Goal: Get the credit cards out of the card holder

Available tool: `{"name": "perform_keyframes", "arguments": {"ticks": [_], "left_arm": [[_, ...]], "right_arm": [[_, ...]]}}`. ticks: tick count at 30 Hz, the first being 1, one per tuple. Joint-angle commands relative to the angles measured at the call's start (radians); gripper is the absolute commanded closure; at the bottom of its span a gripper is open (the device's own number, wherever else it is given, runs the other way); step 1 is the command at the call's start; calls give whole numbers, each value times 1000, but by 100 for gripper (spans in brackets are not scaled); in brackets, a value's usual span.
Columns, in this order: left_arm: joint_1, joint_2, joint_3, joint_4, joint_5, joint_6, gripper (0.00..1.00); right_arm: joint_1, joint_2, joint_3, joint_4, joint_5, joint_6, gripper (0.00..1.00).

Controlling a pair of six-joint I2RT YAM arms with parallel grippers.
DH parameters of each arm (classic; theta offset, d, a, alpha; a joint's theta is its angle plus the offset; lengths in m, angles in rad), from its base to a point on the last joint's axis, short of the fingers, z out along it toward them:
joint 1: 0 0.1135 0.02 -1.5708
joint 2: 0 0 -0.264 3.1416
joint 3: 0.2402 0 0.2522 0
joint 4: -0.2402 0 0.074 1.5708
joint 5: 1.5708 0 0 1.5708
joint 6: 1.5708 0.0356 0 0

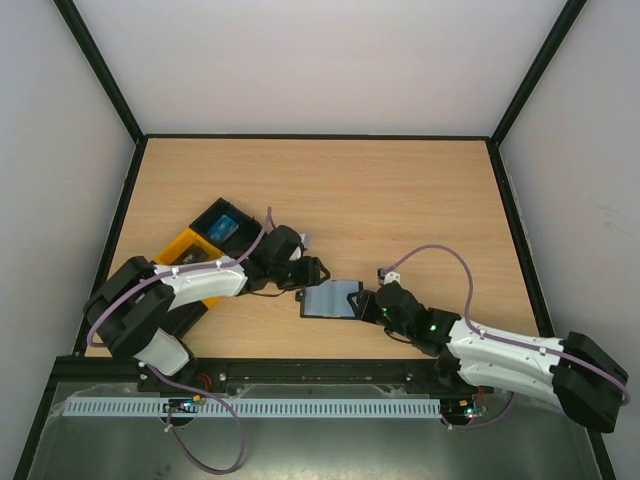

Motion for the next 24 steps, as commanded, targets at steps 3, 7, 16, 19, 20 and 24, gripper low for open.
{"name": "perform_keyframes", "arguments": {"ticks": [3, 7, 16, 19, 20, 24], "left_arm": [[22, 5, -33, -15, -3, 29, 40], [26, 25, -35, -7, 2, 36, 39], [27, 56, -56, 49, 41, 34, 39], [27, 68, -54, 51, 44, 31, 39], [27, 70, -53, 50, 42, 29, 39], [27, 74, -45, 32, 31, 28, 39]], "right_arm": [[-1, 155, 73, 36, -21, -53, 72], [-1, 234, 80, 33, -8, -56, 74], [-1, 291, 4, 118, -37, -6, 75], [-1, 293, -1, 119, -29, -5, 75], [-1, 292, -3, 120, -26, -5, 75], [-1, 290, -5, 125, -26, -2, 75]]}}
